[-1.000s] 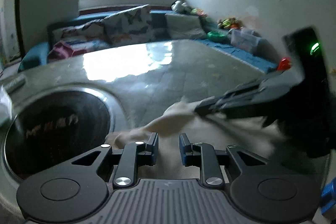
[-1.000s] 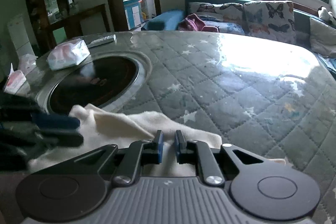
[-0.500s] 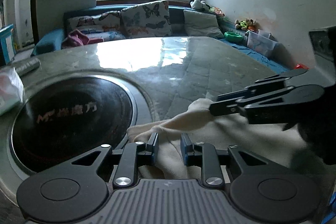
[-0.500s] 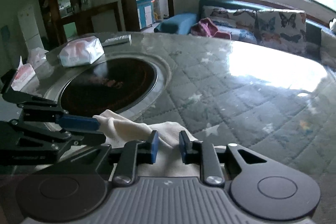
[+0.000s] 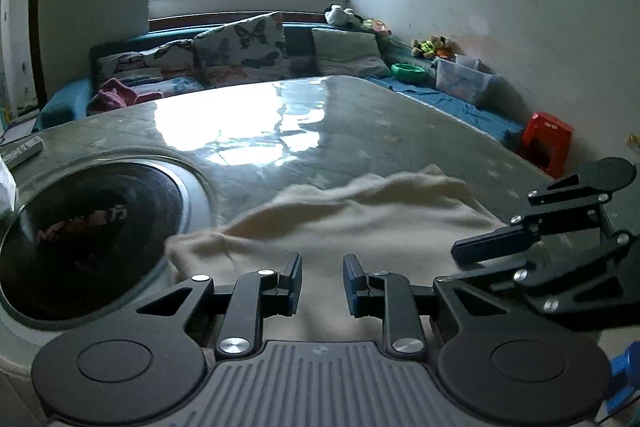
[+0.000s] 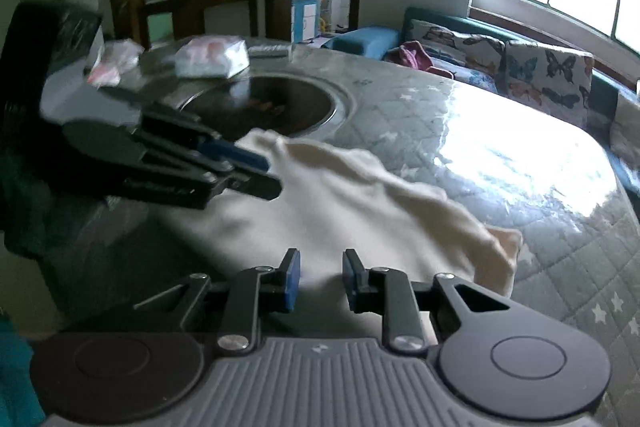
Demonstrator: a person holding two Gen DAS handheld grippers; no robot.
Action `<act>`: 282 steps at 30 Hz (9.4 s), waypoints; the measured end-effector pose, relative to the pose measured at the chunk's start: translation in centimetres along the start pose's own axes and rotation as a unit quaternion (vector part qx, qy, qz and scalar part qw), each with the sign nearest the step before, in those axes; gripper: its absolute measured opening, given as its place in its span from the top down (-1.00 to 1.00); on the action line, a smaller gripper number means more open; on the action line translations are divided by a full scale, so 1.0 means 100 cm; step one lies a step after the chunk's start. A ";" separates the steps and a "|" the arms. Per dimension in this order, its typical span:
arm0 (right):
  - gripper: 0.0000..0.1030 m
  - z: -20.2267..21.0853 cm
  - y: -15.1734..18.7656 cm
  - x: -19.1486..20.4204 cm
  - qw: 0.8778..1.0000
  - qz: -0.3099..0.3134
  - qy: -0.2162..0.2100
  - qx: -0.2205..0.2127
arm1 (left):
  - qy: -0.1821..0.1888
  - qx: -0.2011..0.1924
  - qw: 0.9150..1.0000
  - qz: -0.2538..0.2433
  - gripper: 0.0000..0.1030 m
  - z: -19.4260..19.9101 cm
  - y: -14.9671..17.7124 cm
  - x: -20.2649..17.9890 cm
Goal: Fold clothes
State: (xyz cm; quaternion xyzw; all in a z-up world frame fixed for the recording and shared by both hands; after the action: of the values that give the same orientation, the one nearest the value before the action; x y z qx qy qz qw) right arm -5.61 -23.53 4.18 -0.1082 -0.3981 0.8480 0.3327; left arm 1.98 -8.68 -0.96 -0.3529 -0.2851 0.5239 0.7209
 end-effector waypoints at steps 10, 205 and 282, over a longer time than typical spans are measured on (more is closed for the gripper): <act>0.56 0.014 0.007 -0.015 0.998 -0.042 0.018 -0.030 | -0.019 0.006 0.999 -0.028 0.51 -0.004 0.011 -0.009; -1.00 0.036 0.001 -0.012 0.982 -0.115 0.102 -0.108 | -0.154 0.021 0.985 0.077 -1.00 0.059 0.019 0.027; -1.00 0.032 0.023 0.002 0.986 -0.111 0.109 -0.066 | -0.141 0.032 0.987 0.069 -1.00 0.056 0.017 -0.012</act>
State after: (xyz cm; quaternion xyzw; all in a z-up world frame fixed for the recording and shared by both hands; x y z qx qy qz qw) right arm -8.27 -26.36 4.56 -0.1770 -0.4236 0.7608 0.4586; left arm -3.73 -8.26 0.91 -0.2711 -0.3415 0.6257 0.6468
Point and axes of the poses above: each gripper's, at about its wrist camera, not at the fingertips, and z roughly against the way its jaws point, x to its left, y to its underside, the point moved 7 cm from there along -z, roughly the way its jaws point, and after that the axes turned 11 degrees about -y, right-handed, at the moved point
